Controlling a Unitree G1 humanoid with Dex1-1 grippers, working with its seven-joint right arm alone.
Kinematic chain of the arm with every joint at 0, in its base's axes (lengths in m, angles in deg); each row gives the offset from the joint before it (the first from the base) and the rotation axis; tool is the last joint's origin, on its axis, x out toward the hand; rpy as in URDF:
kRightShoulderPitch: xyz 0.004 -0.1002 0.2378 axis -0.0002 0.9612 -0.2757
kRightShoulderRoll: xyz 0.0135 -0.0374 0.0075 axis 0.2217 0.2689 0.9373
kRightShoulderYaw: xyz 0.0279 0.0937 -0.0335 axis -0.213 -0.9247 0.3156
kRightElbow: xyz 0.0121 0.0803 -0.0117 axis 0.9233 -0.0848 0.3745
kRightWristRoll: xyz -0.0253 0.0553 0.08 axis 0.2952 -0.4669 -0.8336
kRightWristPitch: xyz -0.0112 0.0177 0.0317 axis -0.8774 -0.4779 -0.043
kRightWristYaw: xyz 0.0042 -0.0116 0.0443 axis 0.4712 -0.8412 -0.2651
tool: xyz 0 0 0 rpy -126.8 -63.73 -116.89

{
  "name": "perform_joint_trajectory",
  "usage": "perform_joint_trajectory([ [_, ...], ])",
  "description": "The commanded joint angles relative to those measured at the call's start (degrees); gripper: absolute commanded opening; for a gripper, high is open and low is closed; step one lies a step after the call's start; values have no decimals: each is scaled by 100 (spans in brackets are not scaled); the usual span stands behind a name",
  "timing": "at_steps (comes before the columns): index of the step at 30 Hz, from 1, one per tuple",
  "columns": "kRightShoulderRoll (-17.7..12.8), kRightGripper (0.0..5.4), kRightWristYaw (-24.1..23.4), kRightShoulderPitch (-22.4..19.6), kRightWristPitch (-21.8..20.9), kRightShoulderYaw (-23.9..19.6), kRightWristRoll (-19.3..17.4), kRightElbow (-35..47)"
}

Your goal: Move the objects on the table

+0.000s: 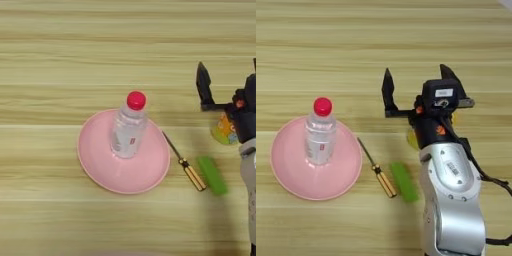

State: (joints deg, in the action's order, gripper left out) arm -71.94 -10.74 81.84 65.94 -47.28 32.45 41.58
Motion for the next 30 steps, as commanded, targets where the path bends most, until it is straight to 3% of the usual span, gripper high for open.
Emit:
perform_joint_trajectory([
  [1, -268, 537, -144, -338, -416, -258, 173, -92],
  [6, -389, 537, -263, -438, -588, -488, 316, -392],
  [19, -371, 537, -303, -625, -850, -774, 43, -1262],
  [30, -412, 537, -382, -686, -785, -895, -125, -1930],
])
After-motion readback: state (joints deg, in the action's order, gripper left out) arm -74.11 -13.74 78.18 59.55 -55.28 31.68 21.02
